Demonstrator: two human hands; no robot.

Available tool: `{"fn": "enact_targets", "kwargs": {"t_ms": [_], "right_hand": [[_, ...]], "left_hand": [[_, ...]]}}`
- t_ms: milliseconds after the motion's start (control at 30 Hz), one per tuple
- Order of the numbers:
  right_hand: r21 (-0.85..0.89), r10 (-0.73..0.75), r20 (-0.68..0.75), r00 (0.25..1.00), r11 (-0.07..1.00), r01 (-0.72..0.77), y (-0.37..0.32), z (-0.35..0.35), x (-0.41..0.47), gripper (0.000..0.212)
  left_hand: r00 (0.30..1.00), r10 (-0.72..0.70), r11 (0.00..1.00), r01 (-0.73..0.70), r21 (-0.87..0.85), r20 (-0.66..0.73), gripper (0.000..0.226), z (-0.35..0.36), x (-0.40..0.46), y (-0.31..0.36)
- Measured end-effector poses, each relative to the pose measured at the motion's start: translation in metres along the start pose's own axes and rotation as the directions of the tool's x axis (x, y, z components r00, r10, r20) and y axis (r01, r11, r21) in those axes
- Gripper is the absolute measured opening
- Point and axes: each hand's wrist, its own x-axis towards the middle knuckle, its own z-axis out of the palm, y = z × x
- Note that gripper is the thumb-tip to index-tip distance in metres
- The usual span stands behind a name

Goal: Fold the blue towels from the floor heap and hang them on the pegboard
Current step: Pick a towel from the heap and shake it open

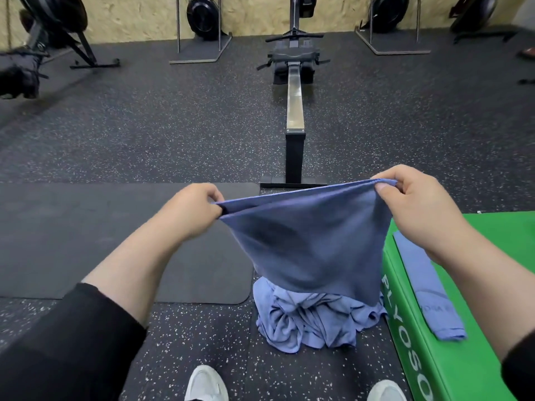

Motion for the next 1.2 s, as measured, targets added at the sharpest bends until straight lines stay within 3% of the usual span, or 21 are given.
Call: {"fn": "enact_targets", "kwargs": {"t_ms": [133,267,467,600,667,767,1033,1200], "right_hand": [[-0.048,0.012,0.070,0.997,0.999,-0.009,0.008,-0.002,-0.003,0.011],[-0.066,0.051,0.112,0.992,0.997,-0.043,0.011,-0.008,-0.005,0.009],[-0.097,0.058,0.115,0.992,0.994,-0.046,0.007,-0.015,-0.007,0.014],[-0.078,0.078,0.095,0.992,0.994,-0.071,0.004,-0.021,-0.011,0.019],[-0.062,0.061,0.082,0.995,0.997,-0.056,0.001,-0.022,-0.013,0.019],[-0.019,0.048,0.012,0.999,0.999,-0.048,-0.002,-0.029,-0.013,0.015],[0.002,0.110,0.045,0.993,0.994,-0.110,0.012,-0.029,-0.015,0.010],[-0.015,0.096,0.029,0.995,0.995,-0.096,0.016,-0.026,-0.013,0.009]], "left_hand": [[0.987,-0.087,0.960,0.119,-0.253,0.134,0.016,-0.007,-0.011,-0.004],[0.985,-0.127,0.858,0.167,-0.485,0.114,0.017,-0.009,-0.016,0.002],[0.986,-0.089,0.764,0.159,-0.625,0.142,0.021,-0.017,-0.022,0.007],[0.984,0.112,0.885,-0.036,-0.464,0.136,0.024,-0.019,-0.025,0.000],[0.988,0.153,0.941,-0.138,-0.308,0.025,0.017,-0.017,-0.027,-0.001],[0.976,0.190,0.925,-0.215,-0.314,-0.110,0.010,-0.019,-0.028,0.003],[0.978,0.180,0.947,-0.201,-0.252,-0.105,0.021,-0.013,-0.025,-0.011],[0.979,0.176,0.929,-0.200,-0.311,-0.102,0.049,-0.013,-0.022,-0.013]]}}
